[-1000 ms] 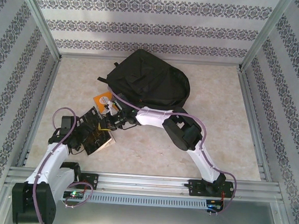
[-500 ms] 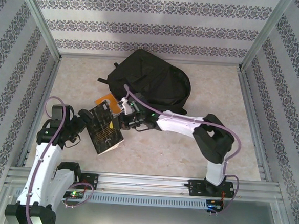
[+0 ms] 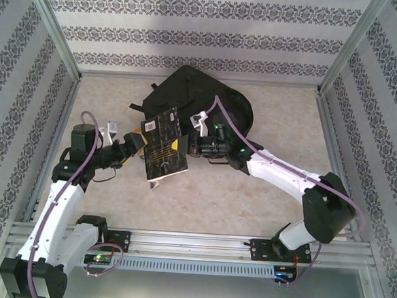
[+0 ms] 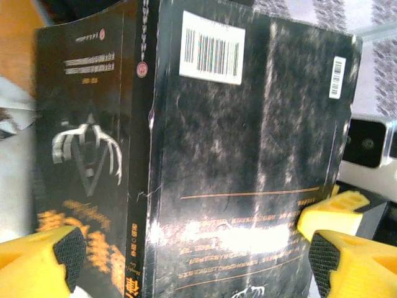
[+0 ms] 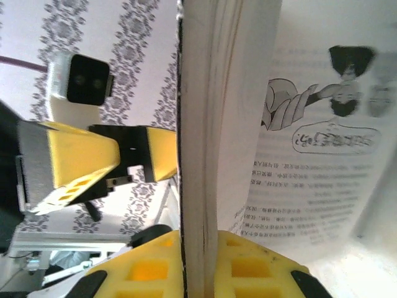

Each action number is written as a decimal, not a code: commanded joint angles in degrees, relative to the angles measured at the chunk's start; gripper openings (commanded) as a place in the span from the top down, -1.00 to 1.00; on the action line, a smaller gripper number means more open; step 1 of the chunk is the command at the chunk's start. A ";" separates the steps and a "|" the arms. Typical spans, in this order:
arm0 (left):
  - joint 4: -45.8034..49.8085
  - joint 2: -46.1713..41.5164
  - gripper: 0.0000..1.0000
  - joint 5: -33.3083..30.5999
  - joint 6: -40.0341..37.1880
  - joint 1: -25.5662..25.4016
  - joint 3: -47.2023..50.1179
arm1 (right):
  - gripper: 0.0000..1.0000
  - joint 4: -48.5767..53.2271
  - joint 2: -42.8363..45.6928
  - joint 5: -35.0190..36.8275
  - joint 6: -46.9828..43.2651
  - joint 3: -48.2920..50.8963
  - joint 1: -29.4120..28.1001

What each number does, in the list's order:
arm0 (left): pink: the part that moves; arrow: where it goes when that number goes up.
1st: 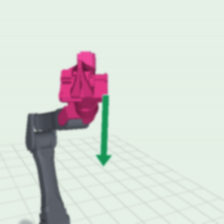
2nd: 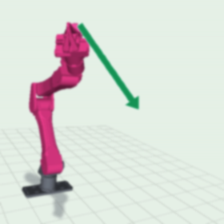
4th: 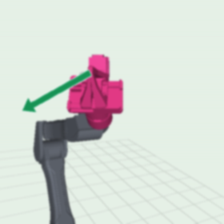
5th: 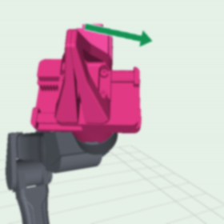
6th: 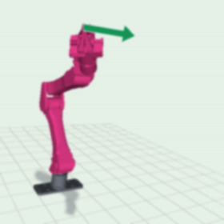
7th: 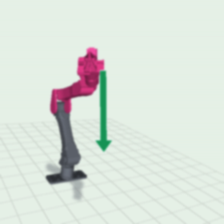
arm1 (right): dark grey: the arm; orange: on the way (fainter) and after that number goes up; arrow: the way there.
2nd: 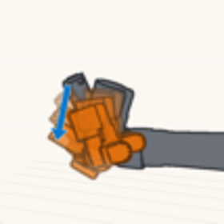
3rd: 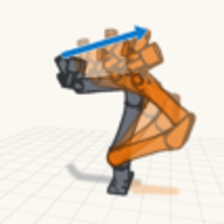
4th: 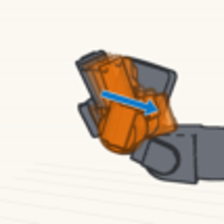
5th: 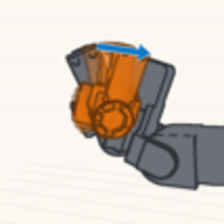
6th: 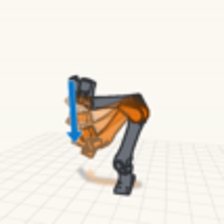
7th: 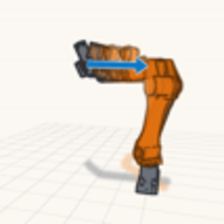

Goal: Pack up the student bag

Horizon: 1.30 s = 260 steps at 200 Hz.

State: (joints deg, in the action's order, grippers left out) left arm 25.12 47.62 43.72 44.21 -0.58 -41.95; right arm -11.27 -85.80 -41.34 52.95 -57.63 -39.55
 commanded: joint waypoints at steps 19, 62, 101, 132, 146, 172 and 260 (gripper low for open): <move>-6.17 1.59 -0.88 4.61 -1.55 -1.13 -3.86 | 0.89 -8.43 6.99 -4.09 3.90 1.37 1.24; -19.97 3.17 -0.89 7.63 6.11 -4.09 0.00 | 0.89 -12.98 10.51 -5.11 7.28 3.03 1.57; -31.75 5.76 -0.89 8.68 11.68 -10.41 0.19 | 0.88 -16.20 11.86 -5.59 9.90 3.41 1.89; -36.28 5.78 -0.68 8.40 13.39 -12.43 -0.64 | 0.86 -14.95 12.65 -5.16 9.44 4.44 2.45; -36.09 5.07 -0.41 8.33 12.23 -12.42 -0.95 | 0.85 -12.09 13.46 -4.50 7.61 5.10 3.06; -33.54 4.20 0.14 7.74 8.63 -12.52 -1.97 | 0.83 -0.93 15.49 -0.78 1.12 4.35 3.66; -7.91 -0.25 1.00 -30.52 -30.78 -25.50 -15.22 | -0.45 26.84 23.20 23.97 -10.64 -1.77 3.59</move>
State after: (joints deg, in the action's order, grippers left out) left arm 13.34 51.48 34.89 30.65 -21.61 -53.98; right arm 7.51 -66.52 -27.97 45.82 -55.96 -36.21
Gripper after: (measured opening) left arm 0.171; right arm 0.707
